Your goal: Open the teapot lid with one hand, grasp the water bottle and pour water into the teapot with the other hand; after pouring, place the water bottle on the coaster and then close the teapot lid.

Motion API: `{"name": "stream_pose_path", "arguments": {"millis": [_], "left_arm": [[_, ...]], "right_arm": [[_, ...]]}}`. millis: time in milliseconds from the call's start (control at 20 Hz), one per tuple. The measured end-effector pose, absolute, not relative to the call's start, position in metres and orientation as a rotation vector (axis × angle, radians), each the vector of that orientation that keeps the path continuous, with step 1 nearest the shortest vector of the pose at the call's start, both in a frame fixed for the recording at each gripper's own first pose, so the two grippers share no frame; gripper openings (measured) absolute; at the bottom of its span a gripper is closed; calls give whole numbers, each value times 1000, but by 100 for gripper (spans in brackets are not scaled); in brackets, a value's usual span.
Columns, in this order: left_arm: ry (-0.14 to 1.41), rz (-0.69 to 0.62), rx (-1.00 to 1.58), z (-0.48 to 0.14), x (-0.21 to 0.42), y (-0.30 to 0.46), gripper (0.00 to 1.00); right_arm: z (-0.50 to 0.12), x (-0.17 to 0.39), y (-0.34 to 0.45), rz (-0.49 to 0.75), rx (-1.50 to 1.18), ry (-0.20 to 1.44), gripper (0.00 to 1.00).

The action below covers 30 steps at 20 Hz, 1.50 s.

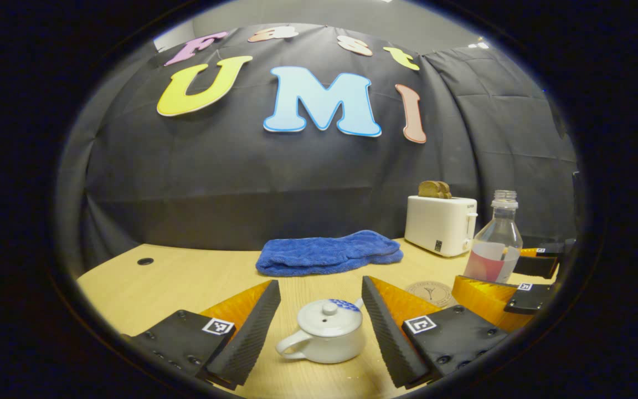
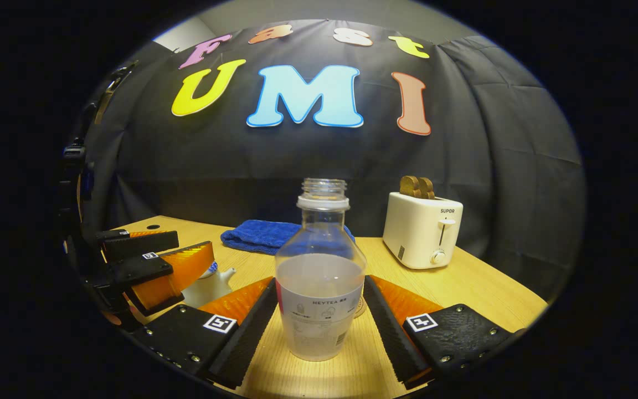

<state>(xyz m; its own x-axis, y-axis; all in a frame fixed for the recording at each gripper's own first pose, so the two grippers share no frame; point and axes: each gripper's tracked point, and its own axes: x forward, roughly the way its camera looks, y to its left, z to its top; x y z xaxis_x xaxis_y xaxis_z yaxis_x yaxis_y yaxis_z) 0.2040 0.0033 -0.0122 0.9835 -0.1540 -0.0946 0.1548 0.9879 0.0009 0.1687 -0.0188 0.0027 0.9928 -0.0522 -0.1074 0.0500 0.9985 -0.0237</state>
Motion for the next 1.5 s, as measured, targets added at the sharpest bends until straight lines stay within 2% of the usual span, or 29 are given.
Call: {"name": "stream_pose_path", "arguments": {"millis": [150, 250, 350, 550, 650, 800, 900, 950, 1000, 1050, 1250, 1300, 1350, 1500], "left_arm": [[109, -183, 25, -18, 209, -11, 96], [138, -191, 23, -27, 211, -16, 90], [128, -183, 25, -23, 212, -15, 85], [128, -138, 28, -30, 218, -7, 84], [125, -130, 32, -25, 215, -2, 44], [127, -118, 36, -27, 216, 2, 45], [122, -121, 30, -26, 216, 0, 27], [122, -125, 27, -25, 215, 0, 28], [120, -126, 22, -25, 216, 0, 23], [110, -124, 7, -17, 211, 2, 23], [45, -117, -55, -11, 212, 8, 14], [29, -119, -67, -10, 210, 10, 17], [20, -120, -77, -8, 208, 12, 14], [2, -125, -117, -5, 207, 13, 17]], "right_arm": [[0, 169, -19, -47, -6, 120, 96], [-1, 170, -20, -39, 7, 131, 96], [-5, 172, -24, -48, 8, 141, 95], [-13, 174, -23, -43, 18, 167, 95], [-16, 174, -23, -46, 10, 182, 89], [-13, 175, -23, -49, -8, 170, 89], [-14, 175, -24, -55, -13, 168, 78], [-14, 175, -25, -58, -12, 170, 78], [-14, 174, -25, -59, -11, 172, 78], [-15, 174, -26, -62, -9, 171, 78], [-13, 173, -25, -69, -20, 163, 76], [-13, 173, -25, -71, -24, 161, 76], [-11, 172, -24, -72, -29, 157, 76], [-8, 170, -21, -71, -57, 136, 76]]}}
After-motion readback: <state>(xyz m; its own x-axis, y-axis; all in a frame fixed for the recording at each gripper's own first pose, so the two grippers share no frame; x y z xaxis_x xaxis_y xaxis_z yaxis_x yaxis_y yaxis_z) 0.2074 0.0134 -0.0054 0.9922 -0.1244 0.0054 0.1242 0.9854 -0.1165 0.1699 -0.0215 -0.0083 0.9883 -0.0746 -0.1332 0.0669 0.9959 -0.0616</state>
